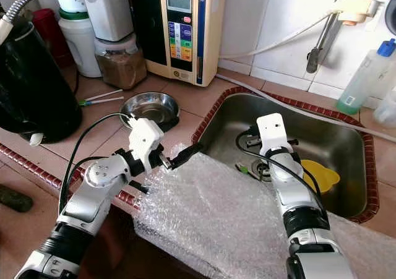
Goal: Kitchen organization
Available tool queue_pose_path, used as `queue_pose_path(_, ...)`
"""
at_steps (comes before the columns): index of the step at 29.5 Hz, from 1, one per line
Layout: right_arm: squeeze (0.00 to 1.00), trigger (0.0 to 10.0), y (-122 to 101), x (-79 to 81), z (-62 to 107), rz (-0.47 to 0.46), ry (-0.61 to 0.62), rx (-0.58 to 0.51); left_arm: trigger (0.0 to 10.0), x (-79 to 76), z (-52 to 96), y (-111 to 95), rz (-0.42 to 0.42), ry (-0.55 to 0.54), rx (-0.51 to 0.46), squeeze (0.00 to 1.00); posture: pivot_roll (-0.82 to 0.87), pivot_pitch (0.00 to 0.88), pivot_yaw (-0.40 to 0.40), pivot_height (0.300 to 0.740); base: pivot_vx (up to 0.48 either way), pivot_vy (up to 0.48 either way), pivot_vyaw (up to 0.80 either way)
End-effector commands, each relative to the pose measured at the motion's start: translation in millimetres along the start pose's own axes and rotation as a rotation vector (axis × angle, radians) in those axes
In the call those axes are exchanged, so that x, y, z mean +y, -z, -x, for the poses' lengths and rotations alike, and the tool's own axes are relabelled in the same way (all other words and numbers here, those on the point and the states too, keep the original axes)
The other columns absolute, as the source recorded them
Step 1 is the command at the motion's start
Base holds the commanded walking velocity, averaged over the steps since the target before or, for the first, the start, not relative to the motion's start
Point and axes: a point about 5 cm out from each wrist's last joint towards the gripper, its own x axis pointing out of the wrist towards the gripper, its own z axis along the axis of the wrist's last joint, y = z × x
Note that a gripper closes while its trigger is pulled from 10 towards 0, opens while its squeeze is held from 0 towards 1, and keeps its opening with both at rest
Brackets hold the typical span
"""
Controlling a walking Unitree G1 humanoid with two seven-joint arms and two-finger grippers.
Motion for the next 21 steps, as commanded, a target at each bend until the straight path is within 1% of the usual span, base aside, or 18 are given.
queue_pose_path(1, 1.00, 10.0, -3, -3.0, -2.4, -0.021, 0.009, 0.006, 10.0, 0.3, -0.8, -4, -0.021, 0.008, 0.003, 1.00, 0.06, 0.000, 0.019, 0.740, 0.000, 0.000, 0.00)
queue_pose_path(5, 1.00, 10.0, -4, -6.0, -3.7, -0.079, 0.027, 0.008, 10.0, 5.6, -2.1, -8, -0.036, -0.004, -0.002, 1.00, 0.06, 0.000, 0.024, 0.740, 0.000, 0.000, 0.00)
queue_pose_path(8, 1.00, 10.0, -5, -9.0, -3.6, -0.097, 0.032, 0.004, 10.0, 13.3, -4.2, -13, -0.047, -0.042, -0.014, 1.00, 0.06, 0.000, 0.018, 0.740, 0.000, 0.000, 0.00)
queue_pose_path(12, 1.00, 10.0, -8, -11.9, -4.0, -0.098, 0.035, -0.008, 10.0, 20.2, -4.4, -16, -0.045, -0.091, -0.024, 1.00, 0.06, 0.000, 0.013, 0.740, 0.000, 0.000, 0.00)
queue_pose_path(15, 1.00, 10.0, -17, -12.2, -4.6, -0.108, 0.027, -0.051, 10.0, 33.9, -3.0, -19, -0.035, -0.202, -0.042, 1.00, 0.06, 0.000, 0.011, 0.740, 0.000, 0.000, 0.00)
queue_pose_path(18, 1.00, 10.0, -23, -9.9, -4.4, -0.130, 0.008, -0.088, 10.0, 43.8, -2.0, -21, -0.024, -0.273, -0.047, 1.00, 0.06, 0.000, 0.007, 0.740, 0.000, 0.000, 0.00)
queue_pose_path(21, 1.00, 10.0, -35, -3.2, -2.5, -0.156, -0.043, -0.161, 10.0, 53.8, -1.3, -21, -0.024, -0.340, -0.040, 1.00, 0.06, 0.000, 0.006, 0.740, 0.000, 0.000, 0.00)
